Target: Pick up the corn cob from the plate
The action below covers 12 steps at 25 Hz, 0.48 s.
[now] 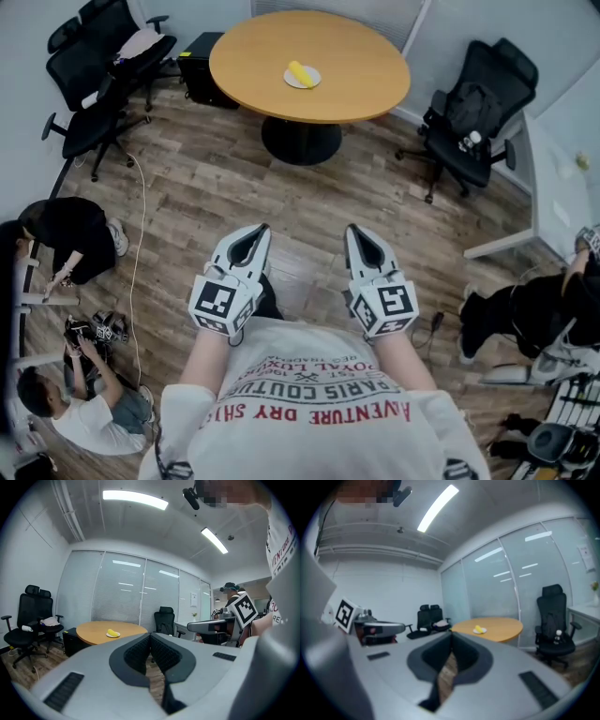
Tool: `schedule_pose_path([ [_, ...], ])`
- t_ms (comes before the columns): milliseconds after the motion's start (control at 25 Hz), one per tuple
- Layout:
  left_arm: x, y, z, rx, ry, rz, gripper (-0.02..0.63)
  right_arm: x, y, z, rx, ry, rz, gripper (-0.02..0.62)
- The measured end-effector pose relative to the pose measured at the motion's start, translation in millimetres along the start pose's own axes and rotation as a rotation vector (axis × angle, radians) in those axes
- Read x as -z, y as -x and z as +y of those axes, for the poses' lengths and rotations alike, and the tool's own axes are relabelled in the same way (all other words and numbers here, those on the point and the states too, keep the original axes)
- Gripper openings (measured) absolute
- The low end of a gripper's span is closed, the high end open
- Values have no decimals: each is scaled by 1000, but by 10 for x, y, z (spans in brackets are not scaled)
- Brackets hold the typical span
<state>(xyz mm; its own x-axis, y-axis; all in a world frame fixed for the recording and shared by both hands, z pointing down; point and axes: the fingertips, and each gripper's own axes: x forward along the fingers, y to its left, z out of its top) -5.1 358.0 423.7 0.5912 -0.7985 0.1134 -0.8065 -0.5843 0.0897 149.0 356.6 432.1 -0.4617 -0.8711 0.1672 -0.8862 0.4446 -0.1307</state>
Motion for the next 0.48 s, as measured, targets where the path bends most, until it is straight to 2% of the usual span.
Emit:
schedule_pose_path([
  [200, -62, -299, 451, 16, 11, -11, 35, -121, -495, -60, 37, 33, -9, 29],
  [480, -270, -786, 1402, 45, 7, -29, 35, -356, -1438, -83, 84, 39, -23, 29],
])
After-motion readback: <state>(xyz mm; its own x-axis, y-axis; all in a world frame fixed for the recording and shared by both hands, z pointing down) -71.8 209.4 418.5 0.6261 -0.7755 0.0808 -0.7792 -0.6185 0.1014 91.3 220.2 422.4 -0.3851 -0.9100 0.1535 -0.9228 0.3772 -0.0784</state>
